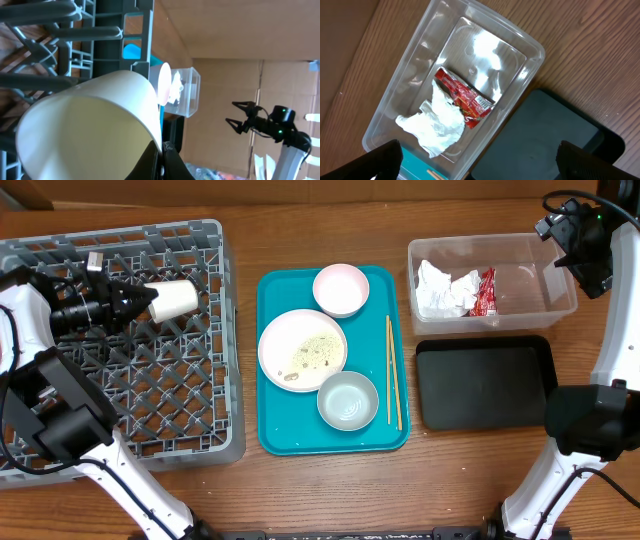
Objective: Sort waste into correct bins and load items into the dishwasher
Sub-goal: 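Carry the white cup over the dish rack with the left gripper, then lower the cup upside down into the rack and release it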
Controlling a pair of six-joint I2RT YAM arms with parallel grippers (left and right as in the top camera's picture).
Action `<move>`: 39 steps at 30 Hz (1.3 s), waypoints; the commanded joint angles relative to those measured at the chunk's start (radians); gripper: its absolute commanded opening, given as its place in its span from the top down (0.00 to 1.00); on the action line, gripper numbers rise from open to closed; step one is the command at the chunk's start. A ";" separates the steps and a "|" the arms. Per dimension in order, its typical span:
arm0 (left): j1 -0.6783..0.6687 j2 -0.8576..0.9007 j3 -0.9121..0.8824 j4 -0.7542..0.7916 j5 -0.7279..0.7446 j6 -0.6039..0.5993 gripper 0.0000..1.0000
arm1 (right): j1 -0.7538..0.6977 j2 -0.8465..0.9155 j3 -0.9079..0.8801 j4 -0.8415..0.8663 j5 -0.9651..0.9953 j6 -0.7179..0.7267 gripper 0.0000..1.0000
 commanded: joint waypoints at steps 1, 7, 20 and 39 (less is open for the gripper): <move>0.006 0.012 -0.033 0.013 -0.134 -0.025 0.92 | -0.002 -0.006 0.001 0.003 0.010 0.004 0.00; 0.010 0.011 -0.023 0.005 -0.310 -0.129 0.92 | -0.002 -0.006 0.001 0.004 0.010 0.004 0.00; 0.010 0.011 0.122 -0.104 -0.700 -0.370 0.90 | -0.002 -0.006 0.001 0.004 0.010 0.004 0.00; -0.003 -0.062 0.415 -0.275 -0.917 -0.536 0.75 | -0.002 -0.006 0.001 0.004 0.010 0.004 0.00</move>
